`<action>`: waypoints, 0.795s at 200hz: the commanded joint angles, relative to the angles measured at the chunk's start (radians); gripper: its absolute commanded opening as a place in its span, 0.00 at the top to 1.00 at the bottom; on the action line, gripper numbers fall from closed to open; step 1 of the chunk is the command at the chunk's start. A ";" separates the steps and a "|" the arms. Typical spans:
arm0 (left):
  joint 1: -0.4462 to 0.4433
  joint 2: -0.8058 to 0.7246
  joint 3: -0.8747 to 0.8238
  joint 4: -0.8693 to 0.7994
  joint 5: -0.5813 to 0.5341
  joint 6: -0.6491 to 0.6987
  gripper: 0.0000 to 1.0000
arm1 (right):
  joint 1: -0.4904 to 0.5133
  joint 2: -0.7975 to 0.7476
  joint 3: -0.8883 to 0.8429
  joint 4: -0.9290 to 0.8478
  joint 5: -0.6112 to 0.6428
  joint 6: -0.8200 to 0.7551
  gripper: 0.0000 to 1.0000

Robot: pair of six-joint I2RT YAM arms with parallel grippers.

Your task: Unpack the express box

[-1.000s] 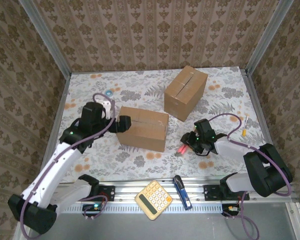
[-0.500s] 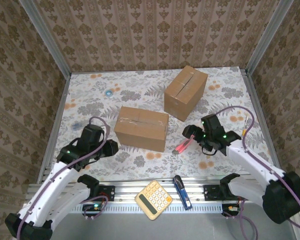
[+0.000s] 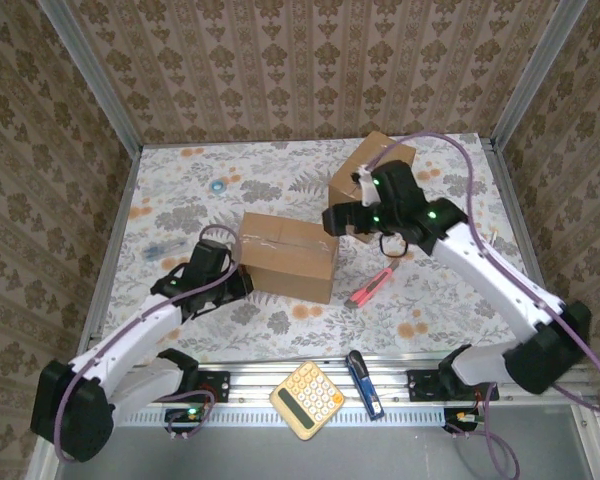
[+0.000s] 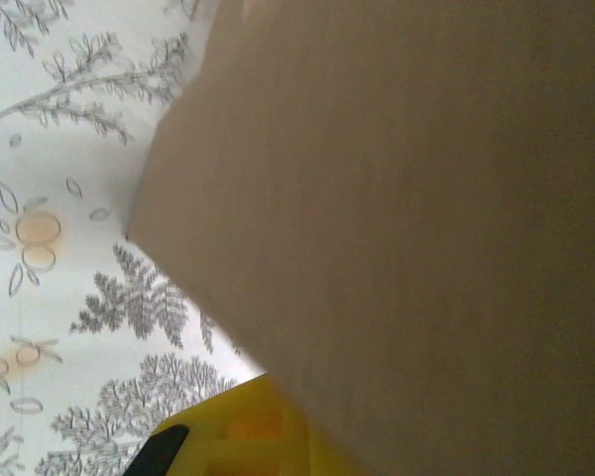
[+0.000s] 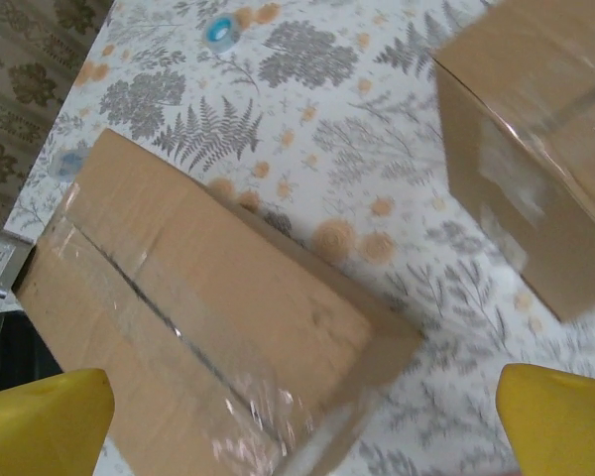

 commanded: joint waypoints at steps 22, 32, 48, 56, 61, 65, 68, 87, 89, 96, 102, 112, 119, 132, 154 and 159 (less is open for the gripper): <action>0.102 0.116 0.089 0.082 -0.030 0.084 1.00 | 0.005 0.242 0.182 0.056 -0.075 -0.147 0.00; 0.130 0.149 0.110 0.104 -0.004 0.105 1.00 | 0.004 0.296 0.215 0.056 -0.100 -0.135 0.00; 0.150 0.196 0.146 0.126 0.013 0.131 1.00 | 0.007 0.349 0.226 0.093 -0.123 -0.098 0.00; 0.153 0.217 0.162 0.143 0.018 0.141 1.00 | 0.009 0.360 0.207 0.119 -0.137 -0.068 0.00; 0.156 0.230 0.169 0.154 0.022 0.143 1.00 | 0.010 0.362 0.193 0.137 -0.146 -0.049 0.00; 0.156 0.240 0.174 0.165 0.026 0.143 1.00 | 0.012 0.361 0.174 0.156 -0.152 -0.030 0.00; 0.157 0.248 0.177 0.175 0.030 0.144 1.00 | 0.013 0.360 0.160 0.172 -0.160 -0.018 0.00; 0.159 0.300 0.201 0.231 0.066 0.143 1.00 | 0.027 0.331 0.059 0.276 -0.183 0.072 0.00; 0.159 0.307 0.203 0.235 0.070 0.144 1.00 | 0.029 0.327 0.049 0.286 -0.184 0.083 0.00; 0.159 0.325 0.211 0.252 0.083 0.140 1.00 | 0.036 0.312 0.009 0.322 -0.189 0.115 0.00; 0.158 0.339 0.215 0.262 0.091 0.137 1.00 | 0.043 0.297 -0.022 0.351 -0.191 0.138 0.00; 0.157 0.356 0.219 0.276 0.098 0.131 1.00 | 0.053 0.277 -0.065 0.388 -0.190 0.178 0.00; 0.157 0.362 0.218 0.282 0.099 0.126 1.00 | 0.059 0.267 -0.086 0.404 -0.181 0.201 0.00; 0.157 0.359 0.213 0.280 0.090 0.117 1.00 | 0.067 0.252 -0.117 0.421 -0.164 0.231 0.00; 0.157 0.316 0.207 0.217 0.042 0.116 1.00 | 0.069 0.233 -0.144 0.427 -0.130 0.264 0.00; 0.157 0.301 0.208 0.188 0.023 0.117 1.00 | 0.069 0.231 -0.143 0.423 -0.124 0.268 0.00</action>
